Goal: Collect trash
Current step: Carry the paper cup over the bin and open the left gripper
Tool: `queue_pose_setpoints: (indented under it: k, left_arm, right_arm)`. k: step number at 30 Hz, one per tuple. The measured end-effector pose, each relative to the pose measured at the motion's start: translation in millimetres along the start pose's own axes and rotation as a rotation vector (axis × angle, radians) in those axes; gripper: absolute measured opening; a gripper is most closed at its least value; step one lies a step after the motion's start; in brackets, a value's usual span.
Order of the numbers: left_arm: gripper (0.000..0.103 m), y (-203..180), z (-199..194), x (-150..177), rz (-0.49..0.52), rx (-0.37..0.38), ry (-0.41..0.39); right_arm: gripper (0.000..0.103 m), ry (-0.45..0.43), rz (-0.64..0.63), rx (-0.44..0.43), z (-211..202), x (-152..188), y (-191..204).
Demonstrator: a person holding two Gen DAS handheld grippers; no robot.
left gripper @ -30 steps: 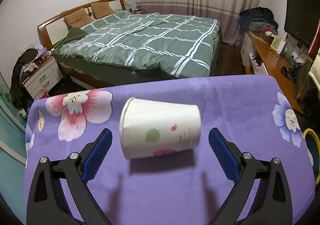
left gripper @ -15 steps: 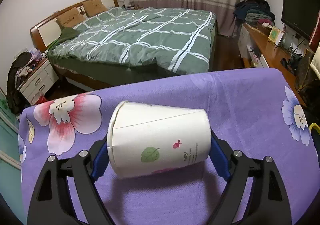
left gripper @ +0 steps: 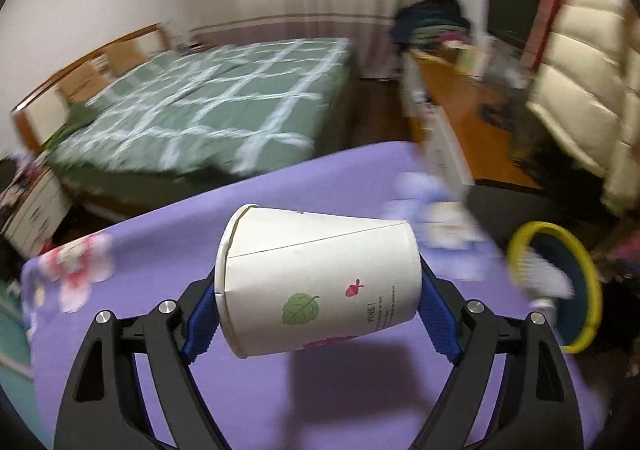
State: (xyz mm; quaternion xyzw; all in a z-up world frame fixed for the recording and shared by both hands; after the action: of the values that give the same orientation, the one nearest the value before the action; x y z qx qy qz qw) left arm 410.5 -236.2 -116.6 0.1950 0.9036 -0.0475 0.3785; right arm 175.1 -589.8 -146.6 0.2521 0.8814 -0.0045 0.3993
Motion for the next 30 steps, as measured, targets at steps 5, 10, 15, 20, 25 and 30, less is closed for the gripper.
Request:
queue_pose_setpoints:
  k: [5,10,15,20,25,30]
  left_arm:
    - [0.083,-125,-13,-3,0.114,0.185,0.006]
    - [0.083,-239,-3,11,0.212,0.320,0.064]
    - [0.084,-307,6,33,0.278,0.360,0.120]
    - [0.086,-335,19,44,0.292,0.352,0.150]
    - [0.094,-314,13,42,0.238,0.324,0.137]
    - [0.098,-254,-43,40,0.163,0.238,0.008]
  right_arm:
    - [0.052,-0.019,0.019,0.015,-21,7,-27]
    - [0.052,-0.038,0.036,0.040,-40,13,-53]
    - [0.052,-0.054,0.062,0.048,-52,15,-73]
    - [0.054,-0.069,0.070,0.043,-57,15,-80]
    - [0.059,-0.087,0.063,0.037,-65,13,-74]
    - [0.061,-0.086,0.005,-0.024,-82,19,-43]
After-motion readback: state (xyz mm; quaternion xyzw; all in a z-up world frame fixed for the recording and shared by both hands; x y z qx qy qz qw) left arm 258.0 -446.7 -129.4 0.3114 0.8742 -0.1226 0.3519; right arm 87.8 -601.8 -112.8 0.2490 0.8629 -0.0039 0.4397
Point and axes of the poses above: each gripper's, at about its wrist camera, not at the fingertips, and z roughly the way its jaws point, y to its left, x to its underside, the point moved 6 cm from there along z, roughly the way its jaws point, and after that the axes turned 4 degrees about -x, right-handed, at the moved point
